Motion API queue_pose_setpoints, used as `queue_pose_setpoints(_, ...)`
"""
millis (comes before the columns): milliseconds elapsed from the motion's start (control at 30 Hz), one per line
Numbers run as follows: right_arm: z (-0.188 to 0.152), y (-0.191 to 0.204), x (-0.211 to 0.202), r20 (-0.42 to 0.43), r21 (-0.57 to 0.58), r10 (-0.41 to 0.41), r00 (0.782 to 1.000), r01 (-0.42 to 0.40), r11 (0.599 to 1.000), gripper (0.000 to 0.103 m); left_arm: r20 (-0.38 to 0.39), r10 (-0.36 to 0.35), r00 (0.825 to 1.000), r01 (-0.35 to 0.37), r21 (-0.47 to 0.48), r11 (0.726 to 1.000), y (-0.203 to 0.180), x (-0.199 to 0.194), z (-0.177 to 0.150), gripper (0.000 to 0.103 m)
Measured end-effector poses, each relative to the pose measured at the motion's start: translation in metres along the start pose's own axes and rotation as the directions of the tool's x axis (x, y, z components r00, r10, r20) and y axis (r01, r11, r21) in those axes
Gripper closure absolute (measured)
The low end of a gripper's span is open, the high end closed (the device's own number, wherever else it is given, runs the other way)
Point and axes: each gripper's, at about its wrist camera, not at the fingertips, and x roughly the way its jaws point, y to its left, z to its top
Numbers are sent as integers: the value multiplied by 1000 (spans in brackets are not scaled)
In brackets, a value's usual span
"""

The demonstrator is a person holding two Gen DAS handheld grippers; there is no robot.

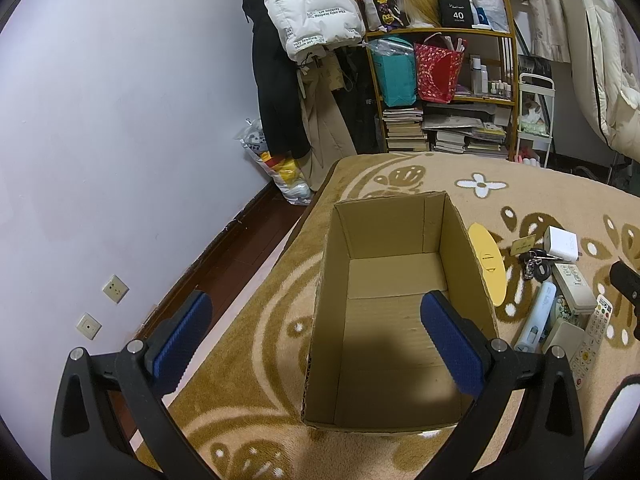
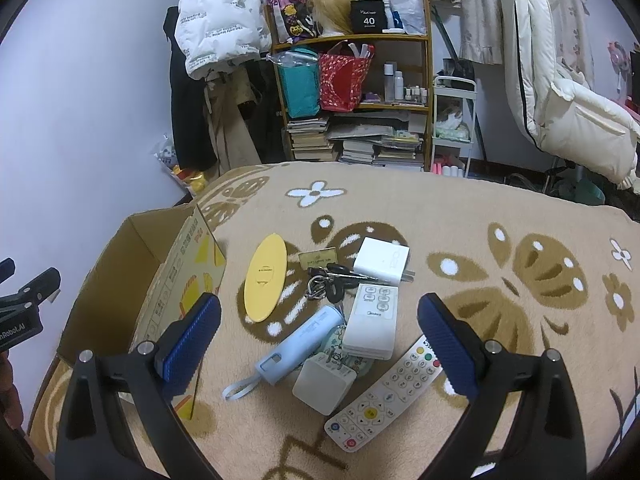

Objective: Organize rigid objects

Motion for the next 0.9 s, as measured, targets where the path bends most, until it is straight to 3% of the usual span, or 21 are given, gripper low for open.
queue_pose_setpoints(900, -1, 1, 1, -4, -7, -5, 1000, 5, 1000, 0, -29, -7, 1000, 7, 11, 1000, 0, 3, 0, 0)
